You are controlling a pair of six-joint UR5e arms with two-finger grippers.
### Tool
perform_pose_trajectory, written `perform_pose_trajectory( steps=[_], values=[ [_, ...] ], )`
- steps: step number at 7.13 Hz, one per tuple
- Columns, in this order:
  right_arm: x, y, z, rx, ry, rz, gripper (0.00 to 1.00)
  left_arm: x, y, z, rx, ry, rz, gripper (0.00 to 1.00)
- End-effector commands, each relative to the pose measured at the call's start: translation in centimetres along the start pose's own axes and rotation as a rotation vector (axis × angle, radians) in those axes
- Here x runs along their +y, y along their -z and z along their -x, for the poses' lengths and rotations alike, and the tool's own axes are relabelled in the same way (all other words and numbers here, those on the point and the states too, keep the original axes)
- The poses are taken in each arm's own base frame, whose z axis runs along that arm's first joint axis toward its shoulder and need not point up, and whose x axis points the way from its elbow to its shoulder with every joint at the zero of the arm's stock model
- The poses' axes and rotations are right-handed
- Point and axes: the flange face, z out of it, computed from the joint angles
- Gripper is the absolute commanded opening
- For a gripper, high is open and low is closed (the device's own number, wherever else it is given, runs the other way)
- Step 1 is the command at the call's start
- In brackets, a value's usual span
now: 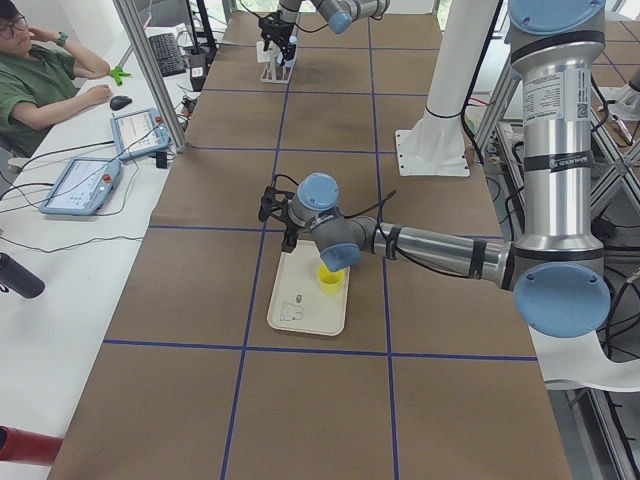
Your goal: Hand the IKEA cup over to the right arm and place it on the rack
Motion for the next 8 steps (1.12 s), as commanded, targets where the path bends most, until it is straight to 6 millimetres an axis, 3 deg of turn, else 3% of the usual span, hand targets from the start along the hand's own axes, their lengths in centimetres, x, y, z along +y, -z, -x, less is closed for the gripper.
perform_pose_trajectory(
  steps=[1,3,4,5,8],
  values=[
    [-2.4,1.2,5.0,-0.098,-0.270,-0.108,1.00,4.6,0.7,3.9,-0.070,-0.050,0.050,1.00],
    [-2.7,0.3,9.6,-0.154,-0.256,-0.084,1.00,7.4,0.5,5.6,-0.101,-0.030,0.100,1.00],
    [-2.3,-0.2,10.9,-0.162,-0.248,-0.054,1.00,9.2,0.3,6.5,-0.122,-0.011,0.132,1.00],
    [-2.6,0.0,11.3,-0.152,-0.254,-0.017,1.00,10.0,-0.1,7.0,-0.129,0.005,0.152,1.00],
    [-3.9,1.1,11.6,-0.147,-0.262,-0.012,1.00,11.1,-3.5,5.2,-0.174,0.070,0.166,0.98]
  ],
)
